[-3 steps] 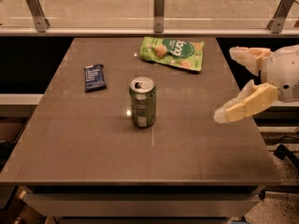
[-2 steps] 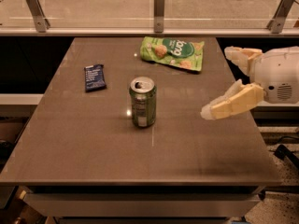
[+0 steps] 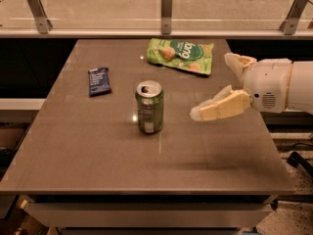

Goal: Knock green can over

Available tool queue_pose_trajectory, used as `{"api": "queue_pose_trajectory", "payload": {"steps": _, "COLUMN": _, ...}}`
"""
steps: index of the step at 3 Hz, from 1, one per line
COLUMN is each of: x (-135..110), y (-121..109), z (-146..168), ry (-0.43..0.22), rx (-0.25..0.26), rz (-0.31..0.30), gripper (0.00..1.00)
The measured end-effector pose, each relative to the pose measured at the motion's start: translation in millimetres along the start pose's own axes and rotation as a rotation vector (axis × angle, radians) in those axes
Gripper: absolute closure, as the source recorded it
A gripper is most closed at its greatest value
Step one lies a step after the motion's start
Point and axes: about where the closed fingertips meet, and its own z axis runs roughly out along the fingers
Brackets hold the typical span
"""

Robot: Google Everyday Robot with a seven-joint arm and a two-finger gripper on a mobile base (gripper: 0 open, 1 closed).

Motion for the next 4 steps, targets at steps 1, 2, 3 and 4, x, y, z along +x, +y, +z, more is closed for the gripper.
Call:
{"api": "queue_pose_trajectory", "payload": {"steps": 1, "x": -4.4, "y": 3.6, "z": 4.4, "ry": -0.026, "rx": -0.022, "rz": -0.025, "gripper": 0.0}}
{"api": "queue_pose_trajectory", "payload": {"steps": 2, "x": -6.0, "y": 6.1, "z": 18.5, "ry": -0.077, "rx": -0.063, "rz": -0.049, "gripper": 0.0}}
{"api": "queue_pose_trajectory", "payload": {"steps": 3, "x": -3.5, "y": 7.6, "z": 35.4, "ry": -0.12, "rx": -0.106, "rz": -0.057, "gripper": 0.0}}
{"api": "queue_pose_trajectory", "payload": {"steps": 4, "x": 6.1, "y": 12.2, "z": 52.8, "ry": -0.149, "rx": -0.148, "rz": -0.046, "gripper": 0.0}}
